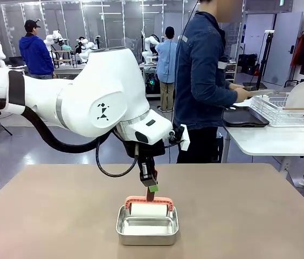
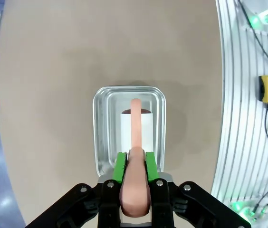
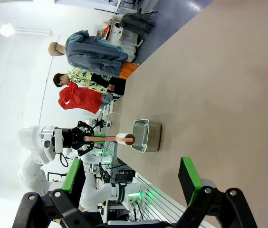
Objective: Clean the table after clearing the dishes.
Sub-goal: Place the Lint Roller back on top of the Airtight Container.
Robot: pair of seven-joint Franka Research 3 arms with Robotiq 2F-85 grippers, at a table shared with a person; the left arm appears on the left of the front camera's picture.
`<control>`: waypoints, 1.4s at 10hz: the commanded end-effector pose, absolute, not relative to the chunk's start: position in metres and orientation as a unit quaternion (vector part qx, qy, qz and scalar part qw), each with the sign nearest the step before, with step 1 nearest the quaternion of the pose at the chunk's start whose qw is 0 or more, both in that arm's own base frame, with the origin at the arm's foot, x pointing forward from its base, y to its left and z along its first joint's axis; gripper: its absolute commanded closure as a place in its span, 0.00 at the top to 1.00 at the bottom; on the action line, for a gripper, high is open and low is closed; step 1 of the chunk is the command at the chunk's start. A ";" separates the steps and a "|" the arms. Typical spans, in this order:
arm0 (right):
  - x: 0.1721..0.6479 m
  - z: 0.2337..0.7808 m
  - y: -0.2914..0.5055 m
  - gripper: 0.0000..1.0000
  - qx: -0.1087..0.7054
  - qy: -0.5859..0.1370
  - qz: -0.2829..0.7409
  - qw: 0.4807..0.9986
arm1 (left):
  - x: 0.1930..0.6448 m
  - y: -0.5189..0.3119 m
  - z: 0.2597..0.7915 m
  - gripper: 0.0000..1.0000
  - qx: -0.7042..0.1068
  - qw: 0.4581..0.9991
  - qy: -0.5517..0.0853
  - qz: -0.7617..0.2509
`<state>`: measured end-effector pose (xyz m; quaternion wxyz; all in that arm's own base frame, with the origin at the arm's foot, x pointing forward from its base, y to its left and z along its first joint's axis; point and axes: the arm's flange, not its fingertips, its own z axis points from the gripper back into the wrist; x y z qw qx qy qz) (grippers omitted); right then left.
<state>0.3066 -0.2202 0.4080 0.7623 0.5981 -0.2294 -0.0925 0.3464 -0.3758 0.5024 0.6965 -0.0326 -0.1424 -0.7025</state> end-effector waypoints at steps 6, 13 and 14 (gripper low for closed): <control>0.307 0.411 -0.219 1.00 0.599 -0.233 -0.090 0.760 | 0.425 -0.369 0.455 0.20 -0.116 0.674 -0.106 -0.722; 0.307 0.411 -0.219 1.00 0.599 -0.233 -0.090 0.760 | 0.493 -0.341 0.403 0.20 -0.174 0.700 -0.077 -0.688; 0.307 0.411 -0.219 1.00 0.599 -0.233 -0.090 0.760 | 0.494 -0.341 0.402 0.20 -0.181 0.696 -0.076 -0.691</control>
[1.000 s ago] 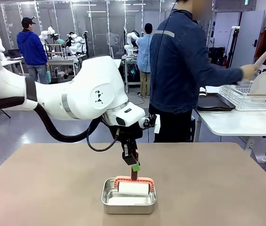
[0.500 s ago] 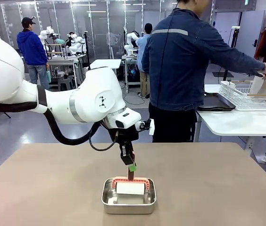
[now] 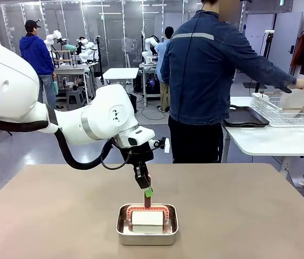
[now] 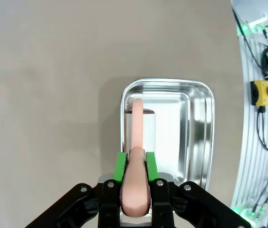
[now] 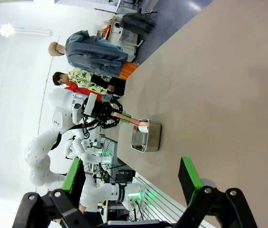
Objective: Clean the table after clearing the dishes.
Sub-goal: Place the Lint Roller back on top of the Airtight Container.
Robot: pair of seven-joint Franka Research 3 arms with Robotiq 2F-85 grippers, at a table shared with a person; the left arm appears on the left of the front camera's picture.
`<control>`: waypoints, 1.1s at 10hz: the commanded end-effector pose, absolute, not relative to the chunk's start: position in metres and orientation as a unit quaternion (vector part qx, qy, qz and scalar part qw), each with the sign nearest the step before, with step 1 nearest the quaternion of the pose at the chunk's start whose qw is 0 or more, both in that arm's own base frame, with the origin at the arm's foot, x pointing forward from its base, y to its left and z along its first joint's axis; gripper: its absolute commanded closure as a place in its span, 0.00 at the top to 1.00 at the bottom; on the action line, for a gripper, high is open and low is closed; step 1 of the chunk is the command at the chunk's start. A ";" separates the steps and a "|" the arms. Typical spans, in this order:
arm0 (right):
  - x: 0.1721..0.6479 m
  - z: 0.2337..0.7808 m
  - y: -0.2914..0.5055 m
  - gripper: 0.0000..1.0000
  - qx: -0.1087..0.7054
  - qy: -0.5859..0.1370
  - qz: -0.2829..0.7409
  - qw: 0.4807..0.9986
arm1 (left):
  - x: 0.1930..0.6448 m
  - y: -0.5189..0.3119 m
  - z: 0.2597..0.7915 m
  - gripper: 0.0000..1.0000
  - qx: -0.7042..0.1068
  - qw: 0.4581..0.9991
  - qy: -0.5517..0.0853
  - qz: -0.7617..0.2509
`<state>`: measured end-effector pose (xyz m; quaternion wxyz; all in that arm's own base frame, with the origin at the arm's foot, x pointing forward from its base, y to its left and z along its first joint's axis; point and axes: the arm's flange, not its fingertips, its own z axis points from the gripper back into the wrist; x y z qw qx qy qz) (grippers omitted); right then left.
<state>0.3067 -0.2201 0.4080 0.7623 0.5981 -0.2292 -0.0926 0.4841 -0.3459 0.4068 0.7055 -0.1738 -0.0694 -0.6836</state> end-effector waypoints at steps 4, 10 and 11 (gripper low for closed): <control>0.307 0.411 -0.219 1.00 0.599 -0.233 -0.090 0.760 | 0.489 -0.347 0.413 0.71 -0.171 0.693 -0.081 -0.695; 0.307 0.411 -0.219 1.00 0.599 -0.233 -0.090 0.760 | 0.488 -0.350 0.428 1.00 -0.157 0.701 -0.078 -0.691; 0.307 0.411 -0.219 1.00 0.599 -0.233 -0.090 0.760 | 0.488 -0.346 0.432 1.00 -0.151 0.706 -0.085 -0.686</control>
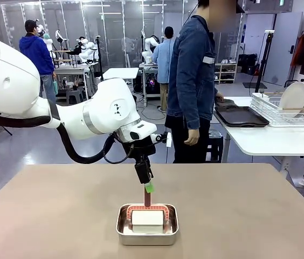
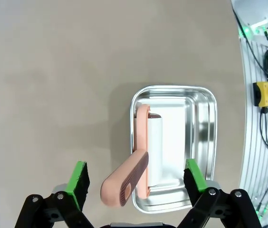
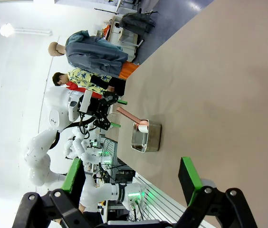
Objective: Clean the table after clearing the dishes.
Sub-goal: Place the Lint Roller back on top of the Airtight Container.
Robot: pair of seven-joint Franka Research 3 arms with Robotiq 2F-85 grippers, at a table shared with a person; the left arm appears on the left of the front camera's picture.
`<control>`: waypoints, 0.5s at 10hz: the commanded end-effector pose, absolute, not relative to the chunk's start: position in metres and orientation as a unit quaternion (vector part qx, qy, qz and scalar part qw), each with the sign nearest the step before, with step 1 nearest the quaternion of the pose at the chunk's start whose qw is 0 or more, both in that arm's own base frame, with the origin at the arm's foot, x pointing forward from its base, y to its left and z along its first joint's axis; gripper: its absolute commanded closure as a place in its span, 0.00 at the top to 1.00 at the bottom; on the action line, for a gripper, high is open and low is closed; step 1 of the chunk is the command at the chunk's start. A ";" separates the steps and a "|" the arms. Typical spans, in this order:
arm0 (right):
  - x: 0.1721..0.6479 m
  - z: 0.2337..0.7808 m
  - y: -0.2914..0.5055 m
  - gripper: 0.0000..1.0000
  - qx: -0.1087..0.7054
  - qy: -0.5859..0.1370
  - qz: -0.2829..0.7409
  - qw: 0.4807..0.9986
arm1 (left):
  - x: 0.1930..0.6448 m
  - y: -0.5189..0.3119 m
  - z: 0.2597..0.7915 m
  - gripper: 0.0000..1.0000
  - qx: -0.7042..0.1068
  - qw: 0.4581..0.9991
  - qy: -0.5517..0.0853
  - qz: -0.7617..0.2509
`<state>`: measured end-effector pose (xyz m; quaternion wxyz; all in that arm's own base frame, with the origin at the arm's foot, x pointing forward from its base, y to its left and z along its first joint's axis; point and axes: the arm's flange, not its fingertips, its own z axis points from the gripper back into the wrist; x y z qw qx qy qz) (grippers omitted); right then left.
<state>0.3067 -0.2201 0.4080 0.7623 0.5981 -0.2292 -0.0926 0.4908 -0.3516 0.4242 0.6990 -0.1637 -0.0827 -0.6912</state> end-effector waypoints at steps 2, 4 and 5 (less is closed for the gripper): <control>0.307 0.411 -0.219 1.00 0.599 -0.233 -0.090 0.760 | 0.491 -0.352 0.424 1.00 -0.164 0.699 -0.083 -0.691; 0.307 0.411 -0.219 1.00 0.599 -0.233 -0.090 0.760 | 0.491 -0.352 0.424 1.00 -0.164 0.699 -0.083 -0.691; 0.307 0.411 -0.219 1.00 0.599 -0.233 -0.090 0.760 | 0.491 -0.352 0.424 1.00 -0.164 0.699 -0.083 -0.691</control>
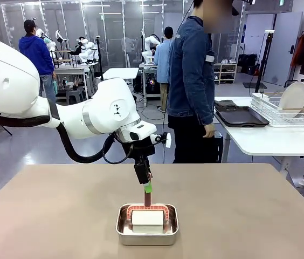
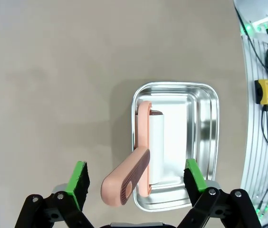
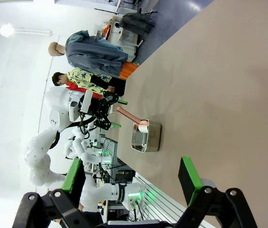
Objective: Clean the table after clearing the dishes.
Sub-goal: Place the Lint Roller back on top of the Airtight Container.
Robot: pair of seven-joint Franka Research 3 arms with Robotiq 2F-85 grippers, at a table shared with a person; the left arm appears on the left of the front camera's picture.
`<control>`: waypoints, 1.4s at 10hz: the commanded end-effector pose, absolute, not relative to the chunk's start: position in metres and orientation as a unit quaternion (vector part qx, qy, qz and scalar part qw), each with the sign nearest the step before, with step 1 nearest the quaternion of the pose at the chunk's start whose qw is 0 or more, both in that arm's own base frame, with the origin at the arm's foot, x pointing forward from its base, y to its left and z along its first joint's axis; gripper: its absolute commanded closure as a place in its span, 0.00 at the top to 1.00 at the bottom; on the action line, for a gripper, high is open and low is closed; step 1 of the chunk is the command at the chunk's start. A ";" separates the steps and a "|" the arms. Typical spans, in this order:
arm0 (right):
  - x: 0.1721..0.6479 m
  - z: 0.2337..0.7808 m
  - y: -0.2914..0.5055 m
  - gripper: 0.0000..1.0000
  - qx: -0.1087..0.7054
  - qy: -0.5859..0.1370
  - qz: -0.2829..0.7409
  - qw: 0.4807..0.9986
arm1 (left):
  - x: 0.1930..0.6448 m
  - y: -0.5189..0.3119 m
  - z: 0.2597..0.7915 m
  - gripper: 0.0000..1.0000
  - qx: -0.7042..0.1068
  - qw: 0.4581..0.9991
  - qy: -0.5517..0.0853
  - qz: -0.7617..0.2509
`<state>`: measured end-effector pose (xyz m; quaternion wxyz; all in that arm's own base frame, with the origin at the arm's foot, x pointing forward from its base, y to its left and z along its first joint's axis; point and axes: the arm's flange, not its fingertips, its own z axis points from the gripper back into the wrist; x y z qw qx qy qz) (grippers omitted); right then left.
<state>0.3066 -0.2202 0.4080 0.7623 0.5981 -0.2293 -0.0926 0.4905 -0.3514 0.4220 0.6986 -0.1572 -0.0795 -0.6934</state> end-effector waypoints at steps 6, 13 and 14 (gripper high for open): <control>0.307 0.411 -0.219 1.00 0.599 -0.233 -0.090 0.760 | 0.505 -0.348 0.447 1.00 -0.185 0.738 -0.081 -0.644; 0.307 0.411 -0.219 1.00 0.599 -0.233 -0.090 0.760 | 0.504 -0.102 0.551 1.00 -0.509 0.813 -0.200 -0.198; 0.307 0.411 -0.219 1.00 0.599 -0.233 -0.090 0.760 | 0.483 -0.038 0.548 1.00 -0.555 0.790 -0.218 -0.147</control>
